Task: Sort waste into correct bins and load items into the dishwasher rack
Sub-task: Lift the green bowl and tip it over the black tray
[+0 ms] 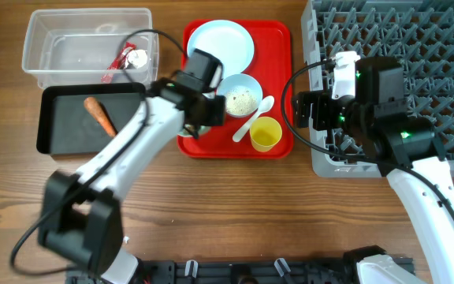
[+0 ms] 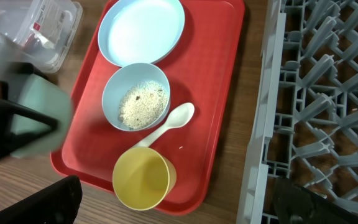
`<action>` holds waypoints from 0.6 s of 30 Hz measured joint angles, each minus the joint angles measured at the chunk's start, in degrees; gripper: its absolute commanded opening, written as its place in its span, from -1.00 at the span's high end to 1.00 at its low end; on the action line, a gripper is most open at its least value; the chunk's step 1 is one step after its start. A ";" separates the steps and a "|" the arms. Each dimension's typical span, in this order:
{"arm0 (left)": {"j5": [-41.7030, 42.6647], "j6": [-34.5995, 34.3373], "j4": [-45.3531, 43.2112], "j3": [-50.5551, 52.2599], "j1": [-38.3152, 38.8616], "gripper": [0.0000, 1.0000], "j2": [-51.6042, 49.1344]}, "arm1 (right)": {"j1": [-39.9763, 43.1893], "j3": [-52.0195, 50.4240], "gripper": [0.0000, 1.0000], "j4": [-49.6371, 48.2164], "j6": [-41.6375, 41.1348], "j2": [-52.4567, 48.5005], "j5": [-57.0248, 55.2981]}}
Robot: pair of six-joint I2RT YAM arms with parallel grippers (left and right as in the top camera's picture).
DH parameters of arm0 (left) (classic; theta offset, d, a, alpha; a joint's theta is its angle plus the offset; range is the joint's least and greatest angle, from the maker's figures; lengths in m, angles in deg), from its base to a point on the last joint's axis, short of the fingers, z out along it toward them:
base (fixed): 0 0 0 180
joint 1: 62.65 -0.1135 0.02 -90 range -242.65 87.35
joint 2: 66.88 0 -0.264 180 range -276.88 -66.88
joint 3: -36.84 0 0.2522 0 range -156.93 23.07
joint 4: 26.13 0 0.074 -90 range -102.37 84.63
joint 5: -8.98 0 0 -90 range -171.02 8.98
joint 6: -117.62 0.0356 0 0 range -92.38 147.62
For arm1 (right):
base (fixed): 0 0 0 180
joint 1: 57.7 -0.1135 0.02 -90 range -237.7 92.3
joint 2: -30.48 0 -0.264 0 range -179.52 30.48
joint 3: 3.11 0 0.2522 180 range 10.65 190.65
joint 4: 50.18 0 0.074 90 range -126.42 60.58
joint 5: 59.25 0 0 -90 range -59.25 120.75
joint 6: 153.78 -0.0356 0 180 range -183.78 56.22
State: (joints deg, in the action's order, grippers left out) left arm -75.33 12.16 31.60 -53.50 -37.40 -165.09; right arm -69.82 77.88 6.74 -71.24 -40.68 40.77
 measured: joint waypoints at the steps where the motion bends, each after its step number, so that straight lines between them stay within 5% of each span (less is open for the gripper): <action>1: 0.20 -0.39 0.44 -0.02 -1.09 0.92 1.60 | 0.00 0.00 -0.99 -0.09 0.00 0.00 -0.02; 10: 5.79 -1.49 6.71 -0.33 -19.63 0.92 9.55 | 0.00 0.00 -1.00 -0.44 0.00 0.00 0.00; 18: 25.81 7.06 8.17 -0.33 -42.29 0.92 7.50 | 0.00 0.00 -0.99 -0.52 0.00 0.00 -0.02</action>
State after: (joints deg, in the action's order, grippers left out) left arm -49.51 19.22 39.77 -53.83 -79.69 -157.60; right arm -69.82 77.88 6.21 -71.24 -40.68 40.75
